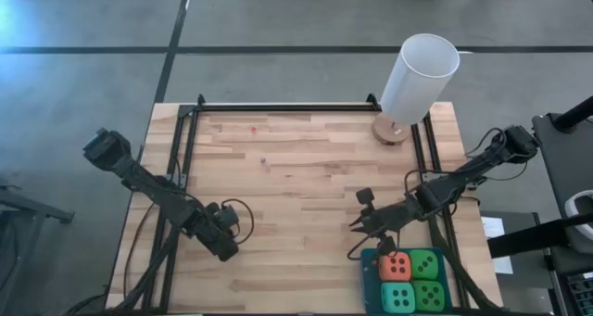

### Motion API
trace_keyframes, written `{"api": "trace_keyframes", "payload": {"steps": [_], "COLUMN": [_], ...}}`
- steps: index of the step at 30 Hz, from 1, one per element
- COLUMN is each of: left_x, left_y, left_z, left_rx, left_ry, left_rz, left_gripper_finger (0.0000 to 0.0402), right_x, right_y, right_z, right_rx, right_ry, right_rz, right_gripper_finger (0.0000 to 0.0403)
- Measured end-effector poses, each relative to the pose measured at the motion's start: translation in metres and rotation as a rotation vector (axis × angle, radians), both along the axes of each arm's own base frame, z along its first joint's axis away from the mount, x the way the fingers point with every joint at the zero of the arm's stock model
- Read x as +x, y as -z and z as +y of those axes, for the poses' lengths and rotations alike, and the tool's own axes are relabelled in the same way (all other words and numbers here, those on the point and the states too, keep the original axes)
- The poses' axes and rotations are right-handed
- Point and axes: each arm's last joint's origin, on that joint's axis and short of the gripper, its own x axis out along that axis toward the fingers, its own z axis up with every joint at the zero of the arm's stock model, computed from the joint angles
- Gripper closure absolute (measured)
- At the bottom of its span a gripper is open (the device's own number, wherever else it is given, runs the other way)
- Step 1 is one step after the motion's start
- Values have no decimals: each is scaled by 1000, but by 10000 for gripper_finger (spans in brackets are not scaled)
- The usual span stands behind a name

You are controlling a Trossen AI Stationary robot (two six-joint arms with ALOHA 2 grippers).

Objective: Pick & Place Dice
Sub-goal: Put the small blue die into the blue bin

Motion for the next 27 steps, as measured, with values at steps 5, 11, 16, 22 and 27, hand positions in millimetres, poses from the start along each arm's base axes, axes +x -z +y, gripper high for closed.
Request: {"api": "trace_keyframes", "payload": {"steps": [5, 11, 16, 22, 27], "left_x": [0, -2, -4, -3, 1], "left_y": [0, 1, 1, 2, 12], "left_z": [-1, -2, -3, -3, -6], "left_rx": [-8, -41, -62, -58, -29], "left_ry": [24, 129, 172, 171, 164], "left_rz": [10, 59, 87, 86, 94], "left_gripper_finger": [323, 323, 323, 323, 323], "right_x": [0, 0, 0, 0, 0], "right_y": [0, 0, 0, 0, 0], "right_z": [0, 0, 0, 0, 0], "right_rx": [1, 0, -2, -2, -1], "right_ry": [1, 0, -1, -1, -1], "right_rz": [0, 0, 0, 0, 1], "right_gripper_finger": [351, 351, 351, 351, 351]}}
